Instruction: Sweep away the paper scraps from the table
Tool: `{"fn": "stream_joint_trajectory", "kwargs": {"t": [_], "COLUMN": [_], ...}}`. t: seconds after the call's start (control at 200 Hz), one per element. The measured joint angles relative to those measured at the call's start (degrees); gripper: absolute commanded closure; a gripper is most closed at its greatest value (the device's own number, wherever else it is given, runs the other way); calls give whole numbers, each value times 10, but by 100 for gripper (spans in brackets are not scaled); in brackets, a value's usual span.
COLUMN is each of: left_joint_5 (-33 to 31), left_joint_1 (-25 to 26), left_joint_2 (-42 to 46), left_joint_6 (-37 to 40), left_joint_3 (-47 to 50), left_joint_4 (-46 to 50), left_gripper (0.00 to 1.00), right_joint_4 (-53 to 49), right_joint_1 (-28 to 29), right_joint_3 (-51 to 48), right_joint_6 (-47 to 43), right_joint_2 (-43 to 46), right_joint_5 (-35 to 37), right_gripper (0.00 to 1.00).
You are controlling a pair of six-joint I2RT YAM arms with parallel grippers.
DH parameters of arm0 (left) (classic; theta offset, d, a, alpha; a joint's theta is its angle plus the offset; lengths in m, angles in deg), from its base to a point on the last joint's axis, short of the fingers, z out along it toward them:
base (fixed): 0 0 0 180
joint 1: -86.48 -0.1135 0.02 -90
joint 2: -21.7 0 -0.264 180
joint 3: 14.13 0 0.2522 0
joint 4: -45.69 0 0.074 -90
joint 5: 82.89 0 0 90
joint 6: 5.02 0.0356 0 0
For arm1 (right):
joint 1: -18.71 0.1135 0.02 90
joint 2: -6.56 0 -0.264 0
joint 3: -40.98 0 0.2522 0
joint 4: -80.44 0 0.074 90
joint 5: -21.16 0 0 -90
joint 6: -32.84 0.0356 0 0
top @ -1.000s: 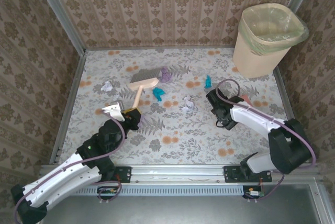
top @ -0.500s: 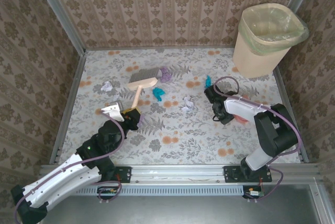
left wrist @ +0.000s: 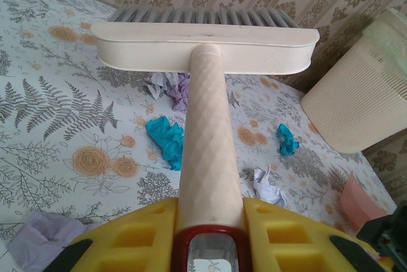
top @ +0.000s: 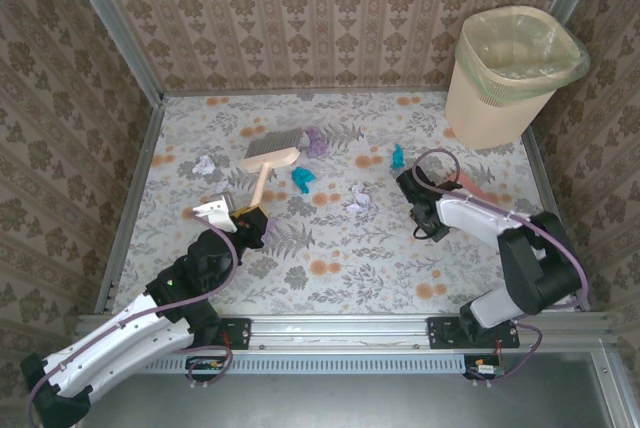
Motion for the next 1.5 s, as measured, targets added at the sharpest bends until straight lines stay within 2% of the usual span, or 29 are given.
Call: {"fn": "stream_joint_trajectory", "kwargs": {"t": [0.045,0.2,0.35,0.67,1.01,1.295,1.415,1.5], "left_joint_5": [0,-2,-3,-6,-6,-6,-6,-6], "left_joint_1": [0,0,0,0,0,0,0,0], "left_joint_2": [0,0,0,0,0,0,0,0], "left_joint_6": [0,0,0,0,0,0,0,0], "left_joint_3": [0,0,2,4,9,9,9,9], "left_joint_4": [0,0,0,0,-1,-1,0,0], "left_gripper": [100,100,100,100,100,100,100,100], "right_joint_4": [-5,-34,-66,-92,-39,22,35,35], "right_joint_1": [0,9,48,152,166,171,171,172], "right_joint_3": [-3,-5,-5,-7,-33,-45,-56,-69], "right_joint_6": [-21,-101,-165,-240,-283,-303,-314,-311], "right_joint_2": [25,107,142,120,49,24,31,56], "right_joint_5": [-1,-7,-20,-46,-76,-76,-76,-75], "right_gripper": [100,100,100,100,100,70,50,32]}}
